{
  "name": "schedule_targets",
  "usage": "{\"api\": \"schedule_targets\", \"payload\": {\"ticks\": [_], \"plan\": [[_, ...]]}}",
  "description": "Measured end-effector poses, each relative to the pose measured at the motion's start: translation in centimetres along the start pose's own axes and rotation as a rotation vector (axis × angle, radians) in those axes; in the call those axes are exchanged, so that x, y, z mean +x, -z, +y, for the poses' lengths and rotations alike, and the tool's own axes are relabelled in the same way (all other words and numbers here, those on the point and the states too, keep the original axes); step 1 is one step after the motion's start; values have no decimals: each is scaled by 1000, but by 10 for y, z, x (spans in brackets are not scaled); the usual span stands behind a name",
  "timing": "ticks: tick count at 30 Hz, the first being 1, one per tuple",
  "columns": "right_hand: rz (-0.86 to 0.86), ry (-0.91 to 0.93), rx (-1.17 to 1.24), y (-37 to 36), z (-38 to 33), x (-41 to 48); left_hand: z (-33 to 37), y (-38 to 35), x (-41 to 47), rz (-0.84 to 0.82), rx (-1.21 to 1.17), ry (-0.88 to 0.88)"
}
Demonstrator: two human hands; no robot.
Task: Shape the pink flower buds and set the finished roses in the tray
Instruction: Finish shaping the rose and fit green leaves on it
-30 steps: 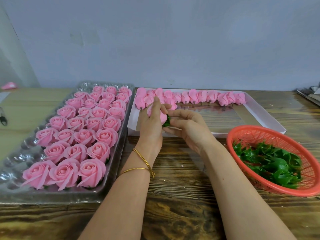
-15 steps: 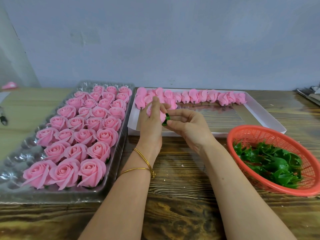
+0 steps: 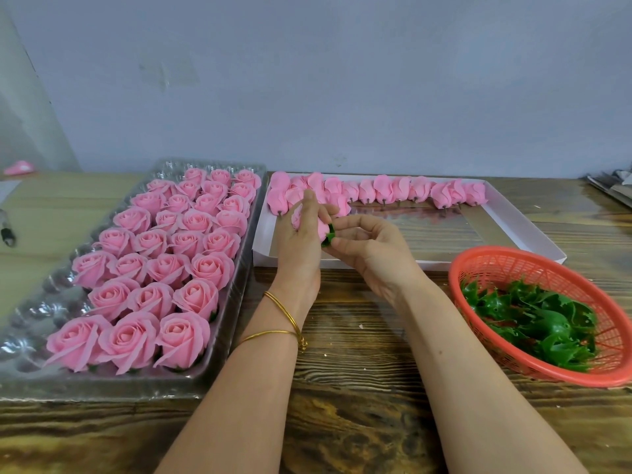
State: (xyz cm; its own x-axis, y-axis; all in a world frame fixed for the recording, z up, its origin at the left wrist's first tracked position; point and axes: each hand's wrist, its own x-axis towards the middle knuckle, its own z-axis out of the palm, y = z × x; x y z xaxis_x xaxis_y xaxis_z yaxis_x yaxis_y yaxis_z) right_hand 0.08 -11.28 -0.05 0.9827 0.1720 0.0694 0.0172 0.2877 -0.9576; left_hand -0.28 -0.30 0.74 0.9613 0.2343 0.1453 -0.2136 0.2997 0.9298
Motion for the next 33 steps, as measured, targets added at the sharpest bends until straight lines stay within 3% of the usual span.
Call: {"api": "schedule_targets", "payload": {"ticks": [12, 26, 33], "plan": [[-5, -41, 138, -5, -6, -5, -1, 1, 1, -34, -13, -22], [49, 9, 13, -5, -6, -5, 3, 1, -1, -75, 2, 92], [-69, -96, 38, -2, -12, -8, 1, 2, 1, -92, -43, 93]]}}
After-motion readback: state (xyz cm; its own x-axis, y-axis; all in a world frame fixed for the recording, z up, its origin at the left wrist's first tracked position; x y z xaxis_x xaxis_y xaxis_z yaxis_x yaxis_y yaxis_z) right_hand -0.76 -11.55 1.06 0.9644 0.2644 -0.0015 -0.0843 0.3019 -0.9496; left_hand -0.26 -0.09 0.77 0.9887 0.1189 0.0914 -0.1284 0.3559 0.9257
